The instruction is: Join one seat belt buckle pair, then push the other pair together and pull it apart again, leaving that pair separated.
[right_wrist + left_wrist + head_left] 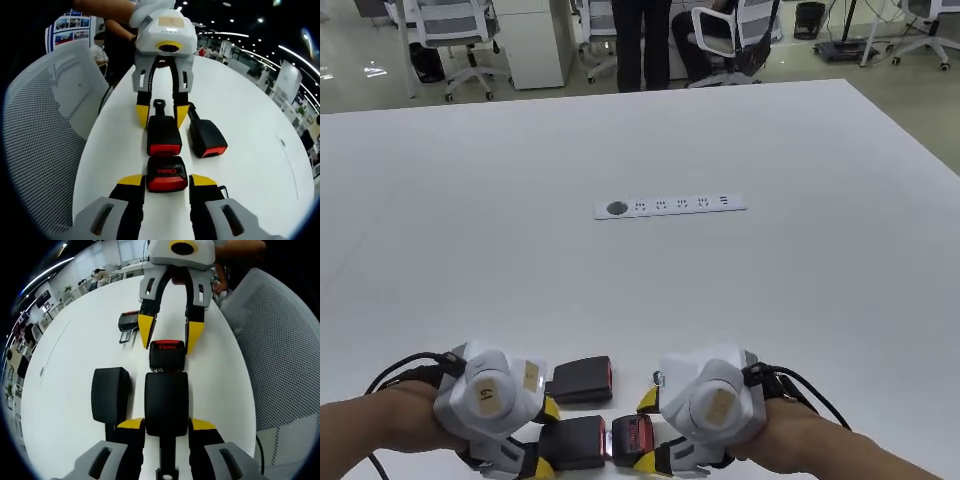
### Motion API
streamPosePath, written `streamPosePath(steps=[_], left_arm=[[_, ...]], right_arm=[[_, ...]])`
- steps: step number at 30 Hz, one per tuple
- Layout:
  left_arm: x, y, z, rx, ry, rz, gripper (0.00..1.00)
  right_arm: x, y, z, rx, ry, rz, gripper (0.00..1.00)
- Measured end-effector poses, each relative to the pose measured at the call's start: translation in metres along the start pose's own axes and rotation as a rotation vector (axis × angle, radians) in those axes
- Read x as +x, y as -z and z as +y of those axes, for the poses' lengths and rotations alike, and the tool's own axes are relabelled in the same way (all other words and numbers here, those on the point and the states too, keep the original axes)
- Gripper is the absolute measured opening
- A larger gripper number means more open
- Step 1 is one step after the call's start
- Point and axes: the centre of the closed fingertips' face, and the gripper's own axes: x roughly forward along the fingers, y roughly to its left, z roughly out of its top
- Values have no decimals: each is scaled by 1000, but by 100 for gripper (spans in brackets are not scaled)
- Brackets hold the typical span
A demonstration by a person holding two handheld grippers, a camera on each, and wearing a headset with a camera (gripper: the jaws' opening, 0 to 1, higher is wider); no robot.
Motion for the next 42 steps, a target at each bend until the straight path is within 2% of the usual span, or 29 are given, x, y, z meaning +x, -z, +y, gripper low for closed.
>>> streamPosePath(steps=[2, 5, 8, 12, 17, 23, 26, 28, 30, 32, 34, 38, 42], left_arm=[[-3, 2, 2, -9, -15, 2, 40], [-8, -1, 1, -39, -23, -10, 42], [-9, 1, -1, -67, -20, -7, 43], [-15, 0, 0, -106, -30, -10, 47], [-27, -5, 1, -122, -48, -24, 48], [-43, -11, 10, -135, -83, -45, 50], [-49, -12, 21, -148, -105, -60, 51], [-52, -15, 24, -154, -116, -66, 51], [-50, -11, 29, -153, -123, -69, 51], [-50, -14, 30, -153, -126, -70, 51], [-51, -11, 37, -154, -132, -70, 51], [-50, -12, 43, -156, -138, -68, 52], [-49, -3, 59, -154, -153, -72, 52]], right_arm=[[-4, -2, -2, -8, 5, 5, 35], [-9, -6, -4, -15, 2, 8, 37], [-12, -4, -8, -27, 10, 34, 40], [-22, -10, -13, -32, 18, 28, 43], [-29, -11, -22, -40, 33, 31, 45], [-45, -11, -38, -44, 60, 26, 47], [-53, -10, -44, -37, 71, 24, 48], [-57, -7, -48, -37, 78, 26, 48], [-61, -3, -51, -39, 82, 32, 48], [-64, 1, -55, -35, 88, 37, 49], [-69, 6, -60, -28, 99, 40, 49], [-73, 16, -71, -17, 113, 41, 49], [-78, 26, -80, 0, 131, 44, 49]])
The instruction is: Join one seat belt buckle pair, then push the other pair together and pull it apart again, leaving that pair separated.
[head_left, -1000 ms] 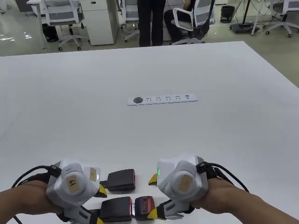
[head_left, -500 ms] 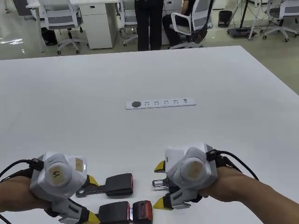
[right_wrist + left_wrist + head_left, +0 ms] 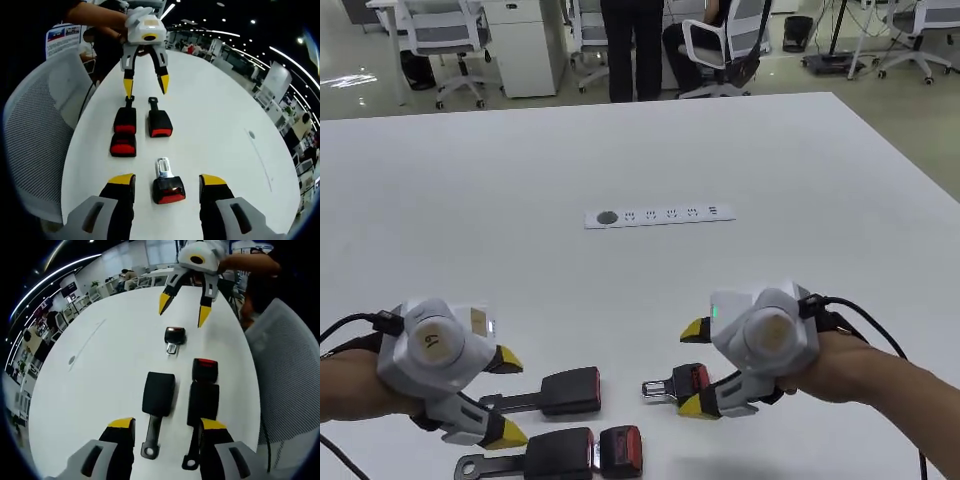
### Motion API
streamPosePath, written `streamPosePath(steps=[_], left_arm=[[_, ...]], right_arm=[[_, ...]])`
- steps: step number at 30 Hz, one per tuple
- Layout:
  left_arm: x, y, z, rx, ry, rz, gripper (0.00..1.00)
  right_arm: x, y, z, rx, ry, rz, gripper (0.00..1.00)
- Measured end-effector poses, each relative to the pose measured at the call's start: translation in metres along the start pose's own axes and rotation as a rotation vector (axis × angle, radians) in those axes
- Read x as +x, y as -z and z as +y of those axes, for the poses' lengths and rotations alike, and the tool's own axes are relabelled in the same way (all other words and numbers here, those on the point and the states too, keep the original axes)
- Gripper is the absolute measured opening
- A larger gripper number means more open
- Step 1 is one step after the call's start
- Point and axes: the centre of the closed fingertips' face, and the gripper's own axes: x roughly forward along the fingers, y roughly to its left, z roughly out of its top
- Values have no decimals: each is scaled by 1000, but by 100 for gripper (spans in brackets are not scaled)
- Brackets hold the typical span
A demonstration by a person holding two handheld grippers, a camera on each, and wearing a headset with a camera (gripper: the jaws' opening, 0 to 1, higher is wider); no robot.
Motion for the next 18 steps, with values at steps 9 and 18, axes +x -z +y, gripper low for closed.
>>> streamPosePath(steps=[9, 18], left_arm=[[10, -3, 7, 21, 5, 15, 52], [27, -11, 11, 48, 36, 39, 49]], right_arm=[[0, 22, -7, 24, -1, 8, 48], [9, 38, -2, 24, -28, 23, 45]])
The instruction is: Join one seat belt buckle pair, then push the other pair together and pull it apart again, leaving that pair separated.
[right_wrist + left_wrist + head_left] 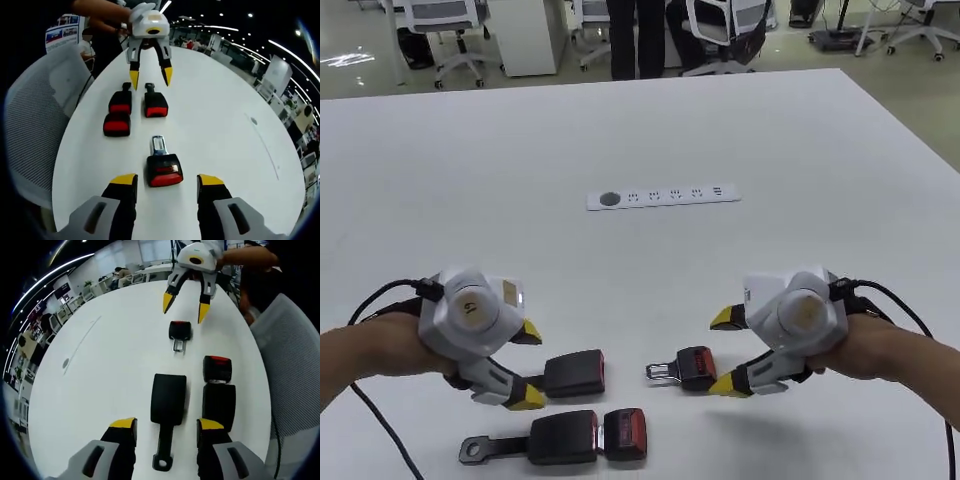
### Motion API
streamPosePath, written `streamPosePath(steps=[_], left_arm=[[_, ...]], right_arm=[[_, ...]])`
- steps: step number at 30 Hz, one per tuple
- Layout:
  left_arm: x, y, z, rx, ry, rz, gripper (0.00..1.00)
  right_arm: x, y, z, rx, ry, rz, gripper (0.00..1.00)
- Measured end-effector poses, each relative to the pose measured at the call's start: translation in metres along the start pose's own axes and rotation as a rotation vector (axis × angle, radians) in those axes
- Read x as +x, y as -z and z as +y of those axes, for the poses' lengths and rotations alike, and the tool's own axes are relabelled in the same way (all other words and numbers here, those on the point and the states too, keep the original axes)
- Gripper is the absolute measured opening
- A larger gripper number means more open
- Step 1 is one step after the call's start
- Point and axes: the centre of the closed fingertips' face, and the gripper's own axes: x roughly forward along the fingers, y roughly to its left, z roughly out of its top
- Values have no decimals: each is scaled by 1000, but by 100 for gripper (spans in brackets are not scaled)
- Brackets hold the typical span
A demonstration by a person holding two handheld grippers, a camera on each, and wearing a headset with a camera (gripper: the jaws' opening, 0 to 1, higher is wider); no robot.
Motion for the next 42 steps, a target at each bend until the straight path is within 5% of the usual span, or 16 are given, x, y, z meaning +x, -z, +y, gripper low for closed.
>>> streamPosePath(steps=[12, 21, 27, 42], left_arm=[[21, -2, -3, 30, 72, 55, 46], [33, 12, -2, 61, 105, 106, 36], [34, 10, -1, 55, 113, 81, 33], [35, 10, 0, 50, 132, 100, 32]], right_arm=[[19, 8, 1, -29, -46, -3, 39], [26, 12, 0, -14, -44, 12, 33], [25, 11, 3, -16, -52, 7, 32], [31, 5, 4, -21, -62, 5, 31]])
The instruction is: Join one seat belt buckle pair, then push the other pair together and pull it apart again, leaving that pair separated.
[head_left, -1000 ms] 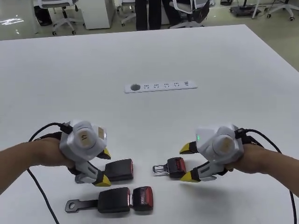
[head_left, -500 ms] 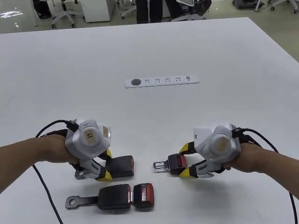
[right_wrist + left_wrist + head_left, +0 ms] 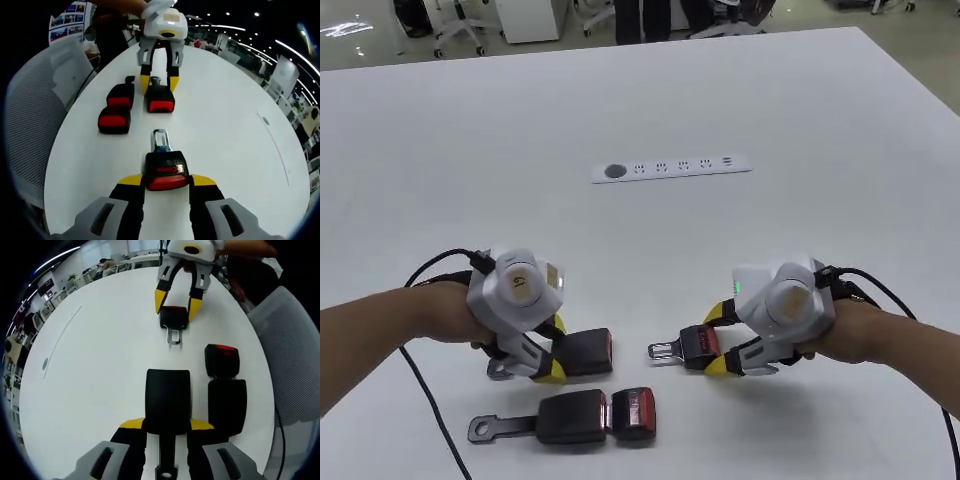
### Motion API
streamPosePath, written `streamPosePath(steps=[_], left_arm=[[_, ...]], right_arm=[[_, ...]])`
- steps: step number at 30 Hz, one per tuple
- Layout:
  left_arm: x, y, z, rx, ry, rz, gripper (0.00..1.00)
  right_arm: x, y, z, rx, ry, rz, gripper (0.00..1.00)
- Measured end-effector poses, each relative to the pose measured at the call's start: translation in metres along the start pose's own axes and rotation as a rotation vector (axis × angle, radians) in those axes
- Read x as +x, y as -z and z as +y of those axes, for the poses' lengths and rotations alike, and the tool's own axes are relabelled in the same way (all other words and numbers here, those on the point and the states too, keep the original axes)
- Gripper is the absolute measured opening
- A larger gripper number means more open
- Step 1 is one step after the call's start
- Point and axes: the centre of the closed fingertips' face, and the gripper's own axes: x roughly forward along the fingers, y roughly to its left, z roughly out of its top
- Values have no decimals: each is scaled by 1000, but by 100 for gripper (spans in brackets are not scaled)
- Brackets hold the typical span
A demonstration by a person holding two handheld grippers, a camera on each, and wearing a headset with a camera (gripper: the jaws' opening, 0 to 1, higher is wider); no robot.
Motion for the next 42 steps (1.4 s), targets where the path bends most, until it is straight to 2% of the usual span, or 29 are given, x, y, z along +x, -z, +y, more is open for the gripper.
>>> streamPosePath(steps=[22, 36, 42], left_arm=[[-2, -3, -2, -6, 2, 13, 32], [-1, -1, -1, -7, 2, 13, 32], [0, 0, 0, -9, 2, 9, 32]], right_arm=[[16, -20, -4, 1, 0, -22, 31], [32, -38, 1, -13, -13, -39, 31], [32, -37, 1, -15, -11, -31, 31]])
